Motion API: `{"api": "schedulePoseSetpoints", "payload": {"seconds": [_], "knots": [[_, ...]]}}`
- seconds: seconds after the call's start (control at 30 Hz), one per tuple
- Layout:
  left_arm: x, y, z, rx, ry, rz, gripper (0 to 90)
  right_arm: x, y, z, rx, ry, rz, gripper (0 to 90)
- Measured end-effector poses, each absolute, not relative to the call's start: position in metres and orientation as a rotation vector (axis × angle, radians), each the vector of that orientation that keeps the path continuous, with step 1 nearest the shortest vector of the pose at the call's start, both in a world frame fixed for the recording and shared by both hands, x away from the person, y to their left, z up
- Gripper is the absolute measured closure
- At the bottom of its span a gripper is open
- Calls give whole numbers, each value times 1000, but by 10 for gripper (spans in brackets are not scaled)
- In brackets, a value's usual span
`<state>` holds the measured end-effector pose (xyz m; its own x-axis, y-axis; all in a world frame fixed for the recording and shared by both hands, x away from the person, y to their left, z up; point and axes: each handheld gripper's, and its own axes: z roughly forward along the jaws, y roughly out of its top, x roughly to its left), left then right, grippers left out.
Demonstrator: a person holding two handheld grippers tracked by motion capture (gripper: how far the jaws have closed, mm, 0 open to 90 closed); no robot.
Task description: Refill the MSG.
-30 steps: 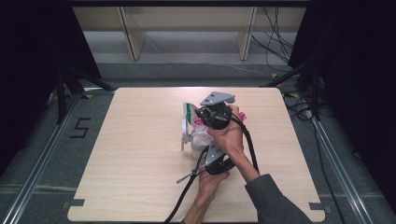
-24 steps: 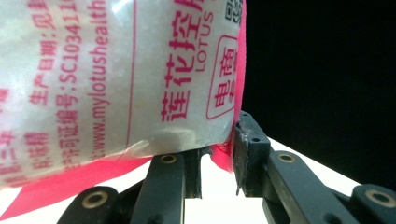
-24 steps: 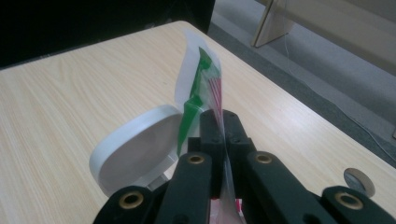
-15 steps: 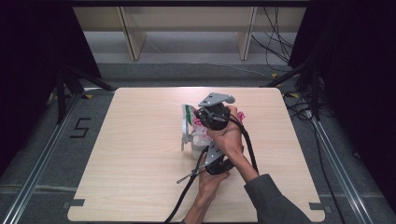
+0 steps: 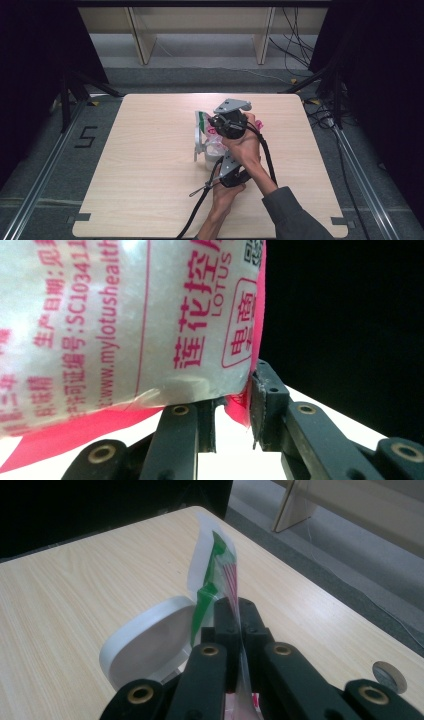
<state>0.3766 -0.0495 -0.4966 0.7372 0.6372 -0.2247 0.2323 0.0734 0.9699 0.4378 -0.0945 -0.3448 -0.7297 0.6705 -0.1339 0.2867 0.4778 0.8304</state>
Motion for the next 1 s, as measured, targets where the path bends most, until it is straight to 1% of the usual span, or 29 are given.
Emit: {"api": "schedulePoseSetpoints", "payload": {"seconds": [1.0], "knots": [[377, -49, -496, 1498, 744, 347, 744, 437, -94, -345, 817, 2284, 1158, 900]]}}
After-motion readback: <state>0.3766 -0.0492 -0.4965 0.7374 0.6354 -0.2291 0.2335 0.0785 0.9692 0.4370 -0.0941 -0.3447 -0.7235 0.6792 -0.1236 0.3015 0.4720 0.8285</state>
